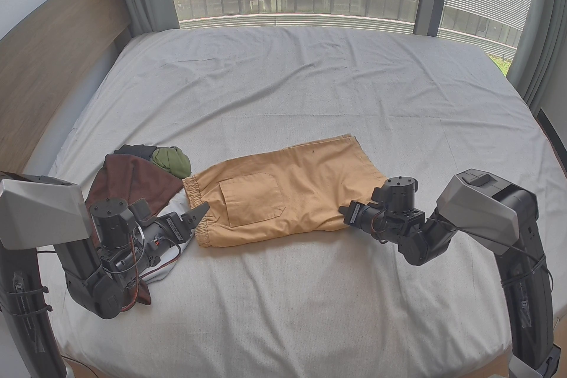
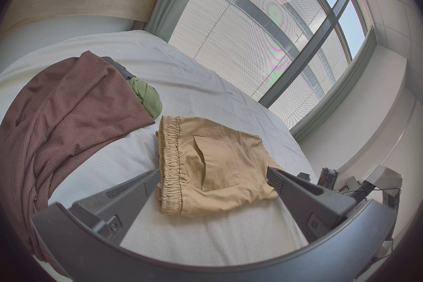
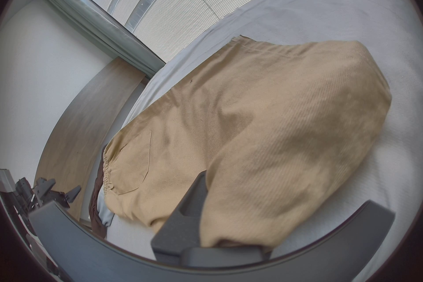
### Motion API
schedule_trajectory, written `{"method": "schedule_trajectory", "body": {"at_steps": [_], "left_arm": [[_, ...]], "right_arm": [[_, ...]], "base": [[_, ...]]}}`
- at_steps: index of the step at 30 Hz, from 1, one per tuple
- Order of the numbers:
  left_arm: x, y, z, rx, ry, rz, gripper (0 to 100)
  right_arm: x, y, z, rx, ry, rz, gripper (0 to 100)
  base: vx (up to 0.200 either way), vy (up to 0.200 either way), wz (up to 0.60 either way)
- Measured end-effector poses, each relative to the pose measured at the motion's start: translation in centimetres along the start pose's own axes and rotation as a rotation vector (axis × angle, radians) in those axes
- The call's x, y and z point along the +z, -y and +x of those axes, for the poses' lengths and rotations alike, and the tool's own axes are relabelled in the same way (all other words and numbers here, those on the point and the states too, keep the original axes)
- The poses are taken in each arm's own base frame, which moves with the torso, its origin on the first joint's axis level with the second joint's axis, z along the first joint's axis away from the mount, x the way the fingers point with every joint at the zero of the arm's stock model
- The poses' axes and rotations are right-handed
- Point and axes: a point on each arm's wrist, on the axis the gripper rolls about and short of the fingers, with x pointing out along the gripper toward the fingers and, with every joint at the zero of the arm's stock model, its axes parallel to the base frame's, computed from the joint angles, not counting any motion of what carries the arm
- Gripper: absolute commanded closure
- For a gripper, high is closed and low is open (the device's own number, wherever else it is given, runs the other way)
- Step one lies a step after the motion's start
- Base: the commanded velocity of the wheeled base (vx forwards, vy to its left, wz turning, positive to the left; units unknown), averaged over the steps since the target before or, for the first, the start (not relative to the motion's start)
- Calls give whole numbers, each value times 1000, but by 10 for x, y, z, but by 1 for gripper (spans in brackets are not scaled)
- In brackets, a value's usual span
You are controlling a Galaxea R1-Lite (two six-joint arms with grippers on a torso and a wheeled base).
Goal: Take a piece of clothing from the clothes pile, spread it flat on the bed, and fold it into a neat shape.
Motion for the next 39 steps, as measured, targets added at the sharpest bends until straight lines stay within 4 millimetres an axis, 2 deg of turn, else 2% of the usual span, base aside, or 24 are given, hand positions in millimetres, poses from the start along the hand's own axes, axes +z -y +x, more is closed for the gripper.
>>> {"method": "schedule_trajectory", "body": {"at_steps": [7,14,39], "left_arm": [[0,0,0,0,0,0,0],[0,0,0,0,0,0,0],[2,-2,0,7,6,-2,0]], "right_arm": [[2,-2,-30,-29,-19,-27,100],[-2,4,-56,-71,-46,-39,100],[-58,22,-127,-254,-259,-97,100]], "base": [[0,0,0],[0,0,0],[0,0,0]]}}
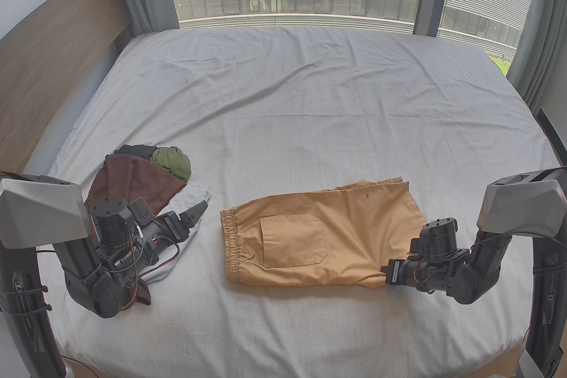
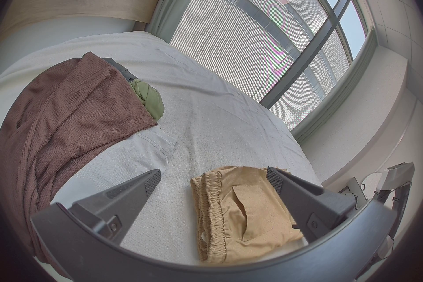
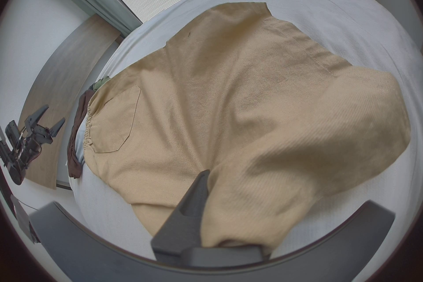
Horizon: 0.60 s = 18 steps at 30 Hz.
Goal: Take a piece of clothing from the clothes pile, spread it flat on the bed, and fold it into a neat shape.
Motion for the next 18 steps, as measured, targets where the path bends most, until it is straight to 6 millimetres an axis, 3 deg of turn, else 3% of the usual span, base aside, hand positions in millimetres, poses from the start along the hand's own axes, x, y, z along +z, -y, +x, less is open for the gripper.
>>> {"method": "schedule_trajectory", "body": {"at_steps": [6,7,18], "left_arm": [[0,0,0,-1,-2,0,0],[0,0,0,-1,-2,0,0],[0,0,0,-1,0,0,0]], "right_arm": [[0,1,-4,3,16,-1,100],[0,1,-4,4,20,-2,0],[-18,2,-5,-16,-19,-12,0]], "base": [[0,0,0],[0,0,0],[0,0,0]]}}
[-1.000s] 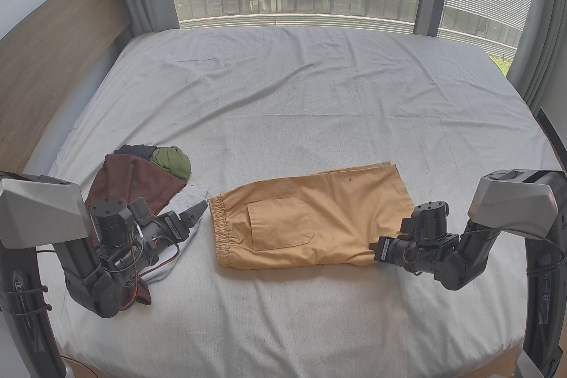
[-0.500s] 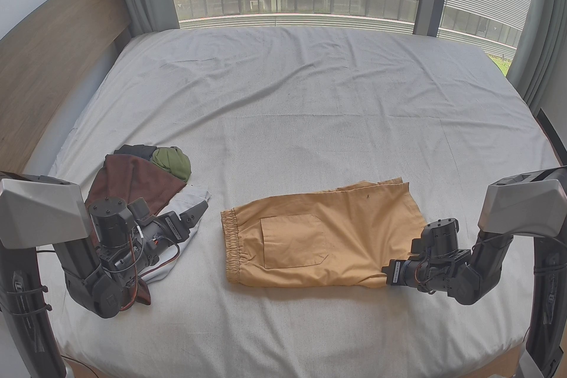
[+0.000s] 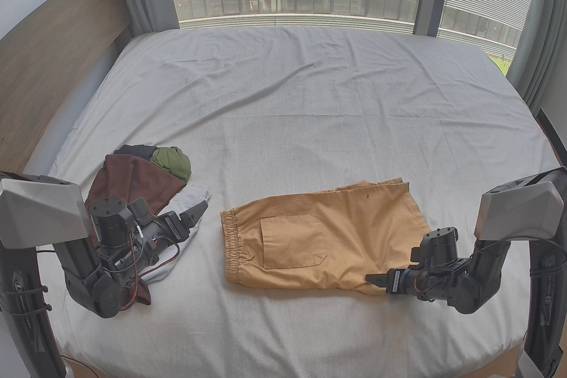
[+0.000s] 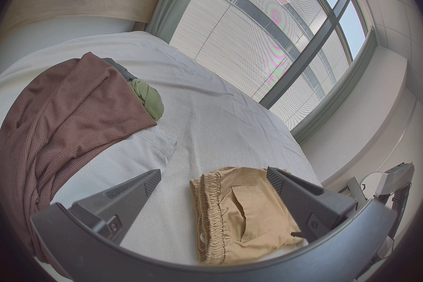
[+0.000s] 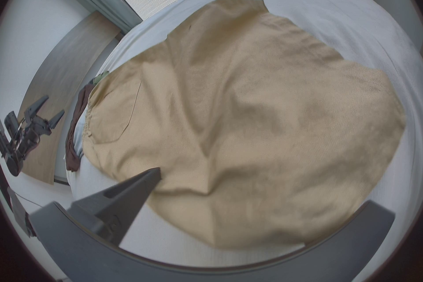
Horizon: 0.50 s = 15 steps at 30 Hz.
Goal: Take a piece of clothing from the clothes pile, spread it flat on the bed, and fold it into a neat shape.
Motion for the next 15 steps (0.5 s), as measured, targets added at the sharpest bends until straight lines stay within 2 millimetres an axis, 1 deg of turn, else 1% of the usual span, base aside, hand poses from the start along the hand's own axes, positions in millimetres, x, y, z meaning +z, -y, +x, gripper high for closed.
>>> {"method": "schedule_trajectory", "body": {"at_steps": [4,9,12,15], "left_arm": [[0,0,0,-1,0,0,0],[0,0,0,-2,0,0,0],[0,1,0,-2,-2,0,0],[-2,1,0,-5,-7,0,0]], "right_arm": [[-16,-6,-6,17,-61,-21,0],[-32,-27,-17,105,-132,-66,0],[-35,-43,-25,182,-133,-88,0],[-32,-60,-33,268,-85,-100,0]], "base": [[0,0,0],[0,0,0],[0,0,0],[0,0,0]]}}
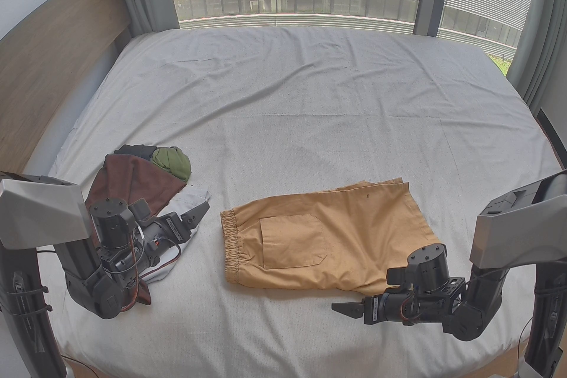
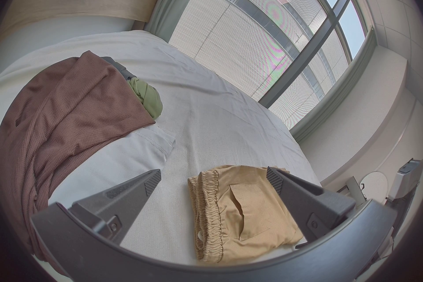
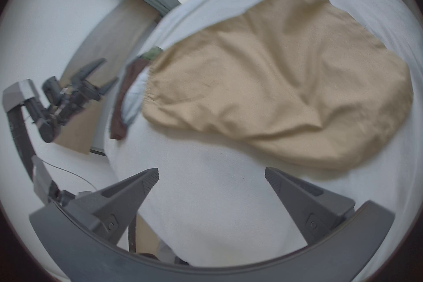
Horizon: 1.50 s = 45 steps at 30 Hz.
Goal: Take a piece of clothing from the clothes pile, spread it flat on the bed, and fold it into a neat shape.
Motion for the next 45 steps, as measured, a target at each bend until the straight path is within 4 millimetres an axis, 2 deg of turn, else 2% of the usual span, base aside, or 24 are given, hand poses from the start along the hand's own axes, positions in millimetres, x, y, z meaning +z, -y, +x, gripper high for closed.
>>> {"method": "schedule_trajectory", "body": {"at_steps": [8,13,19,24,30,37,45], "left_arm": [[-10,4,-2,-8,-40,-2,0],[-15,6,-2,-15,-60,2,0],[-8,20,-12,-100,-70,32,0],[-11,32,-36,-272,-176,126,0],[-13,37,-45,-302,-191,174,0],[-26,31,-26,-217,-196,138,0],[-37,27,-2,-180,-201,2,0]], "right_arm": [[27,-32,-14,187,216,-67,0],[53,-37,-21,220,331,-79,0],[83,-36,-35,226,455,-109,0],[106,-23,-50,227,533,-124,0],[123,12,-65,195,596,-112,0],[127,33,-70,171,624,-102,0],[126,38,-69,163,621,-94,0]], "base": [[0,0,0],[0,0,0],[0,0,0],[0,0,0],[0,0,0],[0,0,0],[0,0,0]]}}
